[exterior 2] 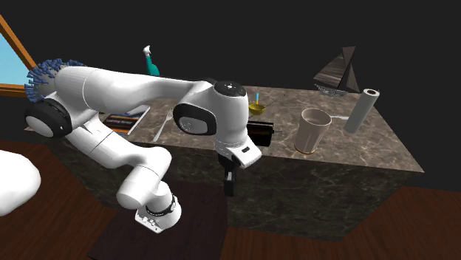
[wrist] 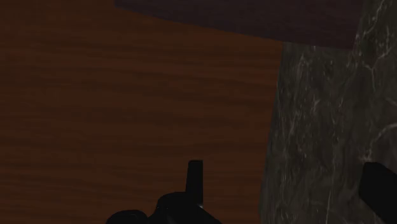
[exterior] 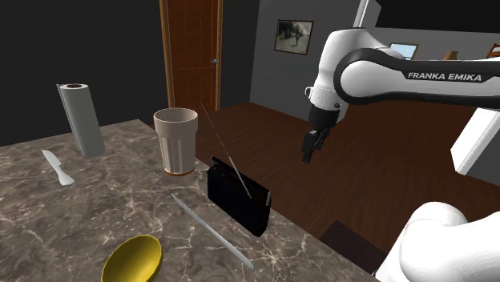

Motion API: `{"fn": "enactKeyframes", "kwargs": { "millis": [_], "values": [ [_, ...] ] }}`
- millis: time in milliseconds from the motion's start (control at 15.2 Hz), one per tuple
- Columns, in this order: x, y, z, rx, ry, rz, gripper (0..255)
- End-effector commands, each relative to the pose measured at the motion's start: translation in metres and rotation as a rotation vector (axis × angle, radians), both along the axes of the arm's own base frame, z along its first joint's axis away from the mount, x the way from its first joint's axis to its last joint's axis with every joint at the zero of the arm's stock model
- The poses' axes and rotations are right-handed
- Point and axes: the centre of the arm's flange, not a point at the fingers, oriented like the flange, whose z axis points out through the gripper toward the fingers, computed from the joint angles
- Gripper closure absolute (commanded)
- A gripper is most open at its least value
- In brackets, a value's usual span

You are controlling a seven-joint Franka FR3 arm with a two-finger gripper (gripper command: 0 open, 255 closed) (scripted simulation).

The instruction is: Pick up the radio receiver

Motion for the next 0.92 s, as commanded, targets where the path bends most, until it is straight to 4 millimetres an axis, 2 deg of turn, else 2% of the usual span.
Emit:
{"fn": "enactKeyframes", "kwargs": {
  "millis": [0,858],
  "values": [
    [0.000,0.000,0.000,0.000,0.000,0.000,0],
    [0.008,0.165,0.054,-0.014,-0.023,-0.012,0]
  ]
}}
